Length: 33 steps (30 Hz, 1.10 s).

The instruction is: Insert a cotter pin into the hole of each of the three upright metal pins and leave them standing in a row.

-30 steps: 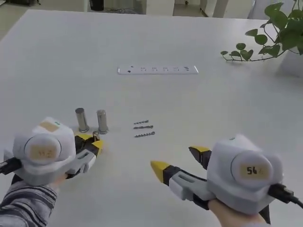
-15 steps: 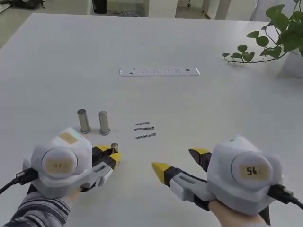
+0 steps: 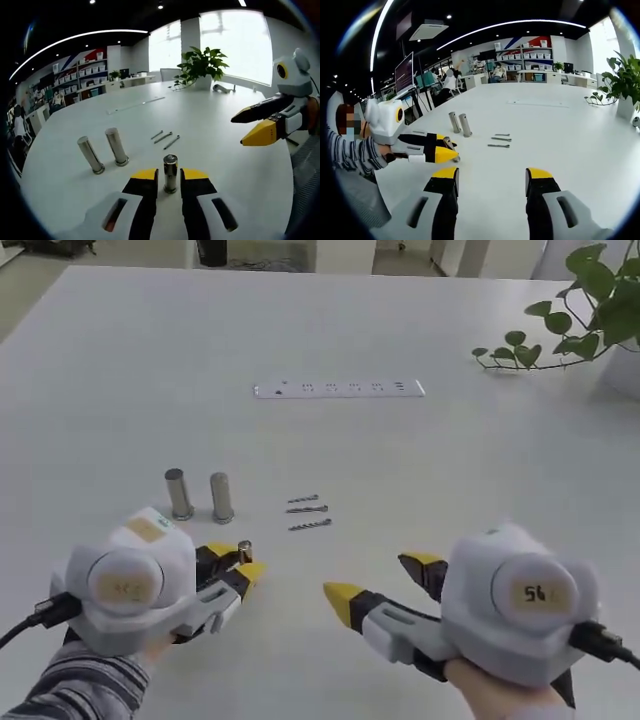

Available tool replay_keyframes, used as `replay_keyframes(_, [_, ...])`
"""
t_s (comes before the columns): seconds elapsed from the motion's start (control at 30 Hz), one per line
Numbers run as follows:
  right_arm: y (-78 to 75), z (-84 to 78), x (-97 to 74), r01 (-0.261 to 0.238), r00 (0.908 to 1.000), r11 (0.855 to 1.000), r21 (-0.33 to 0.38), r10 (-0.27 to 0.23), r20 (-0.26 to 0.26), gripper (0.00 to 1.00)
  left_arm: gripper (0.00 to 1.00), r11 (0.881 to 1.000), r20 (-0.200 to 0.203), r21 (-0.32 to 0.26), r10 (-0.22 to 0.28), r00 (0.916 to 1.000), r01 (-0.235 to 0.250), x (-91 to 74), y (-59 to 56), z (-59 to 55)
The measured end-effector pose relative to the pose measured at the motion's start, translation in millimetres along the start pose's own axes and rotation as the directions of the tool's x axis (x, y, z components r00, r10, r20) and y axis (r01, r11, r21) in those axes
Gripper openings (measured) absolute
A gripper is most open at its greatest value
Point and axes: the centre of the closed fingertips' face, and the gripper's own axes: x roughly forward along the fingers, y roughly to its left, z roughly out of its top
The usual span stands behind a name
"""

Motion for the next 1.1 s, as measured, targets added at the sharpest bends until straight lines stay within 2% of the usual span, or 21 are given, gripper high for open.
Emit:
replay_keyframes(0.1, [-1.1, 4.1, 1.0, -0.021, 0.9997, 0.999, -0.035, 0.020, -0.017, 0.49, 0.19, 1.000, 0.003, 0.005, -0.005, 1.0000, 0.005, -2.3, -0.6, 1.5])
replay_keyframes(0.17, [2.6, 5.7, 2.7, -0.071, 0.9968, 0.996, -0.049, 0.069, -0.040, 0.46, 0.24, 1.000, 0.000, 0.004, -0.008, 1.0000, 0.008, -5.4, -1.4, 2.7])
replay_keyframes(0.2, [0.9, 6.3, 3.5, -0.071, 0.9964, 0.996, -0.050, 0.068, -0.051, 0.45, 0.28, 1.000, -0.001, 0.003, -0.007, 1.0000, 0.007, -7.1, -1.5, 3.2])
replay_keyframes(0.3, [-3.1, 10.1, 8.4, -0.110, 0.9899, 0.987, -0.118, 0.098, -0.103, 0.45, 0.34, 1.000, 0.007, -0.020, 0.014, 0.9999, -0.014, -17.3, -0.3, 6.8])
replay_keyframes(0.4, [-5.9, 17.5, 15.1, -0.150, 0.9827, 0.973, -0.174, 0.128, -0.134, 0.44, 0.39, 0.998, -0.010, -0.037, 0.041, 0.9991, -0.042, -24.5, 2.6, 4.1])
replay_keyframes(0.57, [-9.2, 24.6, 27.1, -0.230, 0.9595, 0.936, -0.265, 0.173, -0.222, 0.41, 0.49, 0.992, -0.013, -0.082, 0.092, 0.9957, -0.092, -37.6, 7.8, 2.2])
replay_keyframes(0.67, [-12.3, 31.1, 36.7, -0.253, 0.9513, 0.928, -0.272, 0.187, -0.245, 0.38, 0.53, 0.992, -0.019, -0.075, 0.103, 0.9945, -0.105, -43.3, 8.7, 1.1])
replay_keyframes(0.7, [-12.6, 32.2, 39.7, -0.272, 0.9441, 0.922, -0.277, 0.199, -0.263, 0.38, 0.55, 0.991, -0.016, -0.076, 0.106, 0.9942, -0.107, -46.1, 8.3, 2.4])
replay_keyframes(0.73, [-13.8, 33.5, 42.4, -0.276, 0.9416, 0.920, -0.278, 0.201, -0.270, 0.37, 0.57, 0.991, -0.013, -0.081, 0.109, 0.9939, -0.110, -47.8, 8.3, 3.5])
replay_keyframes(0.83, [-17.5, 35.6, 51.5, -0.305, 0.9267, 0.905, -0.296, 0.210, -0.312, 0.35, 0.63, 0.989, -0.004, -0.090, 0.120, 0.9928, -0.119, -51.9, 8.9, 5.0])
replay_keyframes(0.9, [-20.6, 37.6, 57.8, -0.322, 0.9169, 0.891, -0.321, 0.209, -0.340, 0.32, 0.68, 0.987, -0.007, -0.091, 0.132, 0.9913, -0.132, -54.9, 9.6, 5.2])
replay_keyframes(1.0, [-19.1, 43.8, 65.2, -0.348, 0.9089, 0.871, -0.348, 0.222, -0.353, 0.26, 0.73, 0.985, -0.004, -0.100, 0.143, 0.9897, -0.143, -59.1, 10.4, 6.6])
replay_keyframes(1.1, [-19.6, 48.5, 75.2, -0.360, 0.9025, 0.862, -0.357, 0.225, -0.367, 0.23, 0.77, 0.983, -0.006, -0.096, 0.155, 0.9879, -0.155, -62.5, 10.4, 6.2])
